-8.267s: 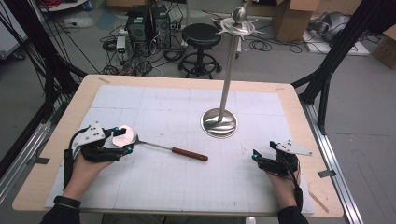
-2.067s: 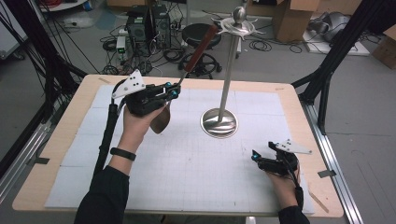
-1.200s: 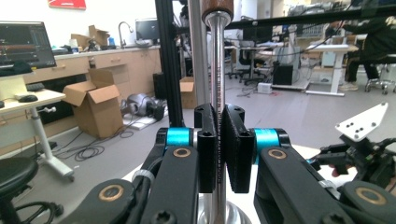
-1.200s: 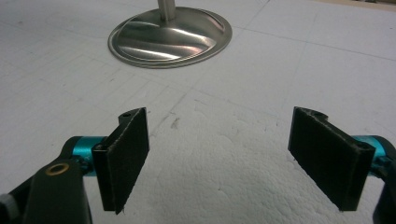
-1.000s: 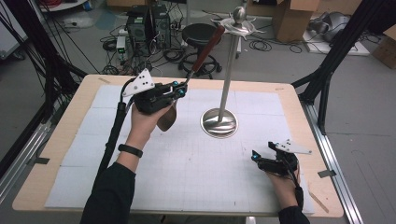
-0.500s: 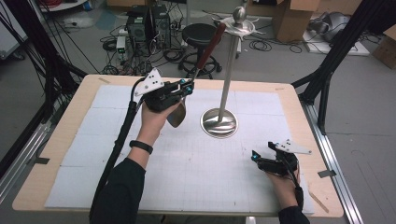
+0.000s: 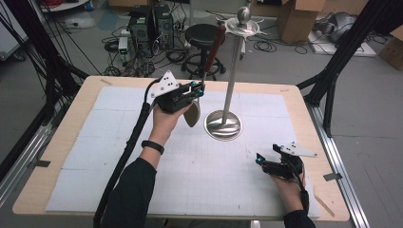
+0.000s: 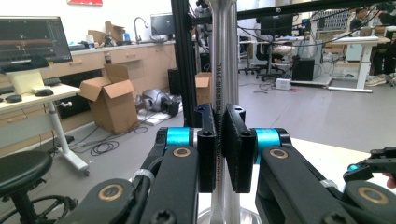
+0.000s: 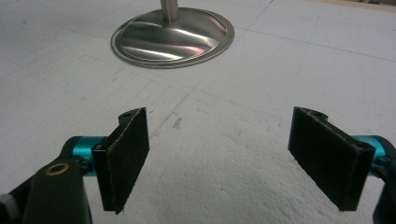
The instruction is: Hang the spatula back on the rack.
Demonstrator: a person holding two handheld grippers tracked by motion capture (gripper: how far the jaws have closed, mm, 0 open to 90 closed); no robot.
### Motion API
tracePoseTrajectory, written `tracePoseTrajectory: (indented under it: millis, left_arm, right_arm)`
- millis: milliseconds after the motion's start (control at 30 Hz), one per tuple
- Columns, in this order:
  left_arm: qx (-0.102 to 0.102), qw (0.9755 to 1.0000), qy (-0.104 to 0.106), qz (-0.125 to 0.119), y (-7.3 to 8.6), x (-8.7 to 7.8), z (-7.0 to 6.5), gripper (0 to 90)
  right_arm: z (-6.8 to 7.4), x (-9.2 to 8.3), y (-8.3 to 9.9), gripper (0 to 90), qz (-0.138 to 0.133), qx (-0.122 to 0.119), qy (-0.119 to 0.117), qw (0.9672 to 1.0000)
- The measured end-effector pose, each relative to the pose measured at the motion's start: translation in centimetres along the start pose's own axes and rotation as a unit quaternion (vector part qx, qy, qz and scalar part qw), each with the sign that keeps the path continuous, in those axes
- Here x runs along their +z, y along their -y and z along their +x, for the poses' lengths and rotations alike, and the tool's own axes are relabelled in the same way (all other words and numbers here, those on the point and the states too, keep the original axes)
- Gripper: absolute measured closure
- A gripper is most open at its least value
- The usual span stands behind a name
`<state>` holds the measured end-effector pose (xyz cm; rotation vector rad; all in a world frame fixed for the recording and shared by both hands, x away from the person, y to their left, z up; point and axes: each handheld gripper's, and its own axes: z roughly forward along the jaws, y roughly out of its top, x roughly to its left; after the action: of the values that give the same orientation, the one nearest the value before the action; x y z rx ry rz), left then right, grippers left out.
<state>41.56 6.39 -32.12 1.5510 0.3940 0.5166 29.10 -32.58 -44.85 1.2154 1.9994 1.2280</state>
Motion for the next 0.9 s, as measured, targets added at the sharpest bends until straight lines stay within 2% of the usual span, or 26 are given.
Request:
tracePoseTrajectory:
  millis: [100, 267, 367, 467, 533, 567, 633, 700, 767, 900]
  left_arm:
    - [-0.003, 1.0, 0.006, -0.002, 0.1, 0.1, 0.0, 83.2]
    - [0.0, 1.0, 0.0, 0.0, 0.0, 0.2, -0.1, 83.0]
    - [-0.015, 0.9997, -0.005, -0.015, -0.4, 0.0, -0.1, 69.8]
    - [-0.027, 0.9996, -0.002, -0.003, -0.9, -0.8, 0.2, 59.9]
    - [-0.027, 0.9994, -0.001, 0.022, -1.1, -1.4, 0.3, 49.1]
    - [-0.019, 0.9991, -0.001, 0.037, -1.1, -1.7, 0.2, 43.4]
    - [-0.009, 0.9987, -0.001, 0.05, -1.1, -2.6, 0.0, 35.9]
    - [-0.002, 0.9983, 0.0, 0.059, -0.9, -3.9, -0.3, 32.3]
    - [-0.006, 0.9978, 0.005, 0.065, -0.4, -5.4, -0.4, 30.8]
    - [-0.001, 0.9965, -0.002, 0.084, 0.6, -9.1, -0.3, 28.4]
  right_arm:
    - [0.0, 0.0, 0.0, 19.6, 0.0, 0.0, 0.0, 1.0]
    - [0.1, 0.0, 0.0, 19.6, 0.002, 0.001, 0.001, 1.0]
    - [0.0, 0.0, 0.0, 19.6, 0.002, 0.0, 0.001, 1.0]
    - [0.0, 0.0, 0.0, 19.6, 0.0, 0.0, 0.0, 1.0]
    - [0.0, 0.0, 0.0, 19.6, 0.0, 0.0, 0.0, 1.0]
    - [0.0, 0.0, 0.0, 19.6, 0.0, 0.0, 0.0, 1.0]
    - [0.0, 0.0, 0.0, 19.6, 0.0, 0.0, 0.0, 1.0]
    - [0.0, 0.0, 0.0, 19.6, 0.001, 0.0, 0.0, 1.0]
    - [0.0, 0.0, 0.0, 19.6, 0.002, 0.001, 0.0, 1.0]
    - [0.0, 0.0, 0.0, 19.7, 0.002, 0.001, 0.001, 1.0]
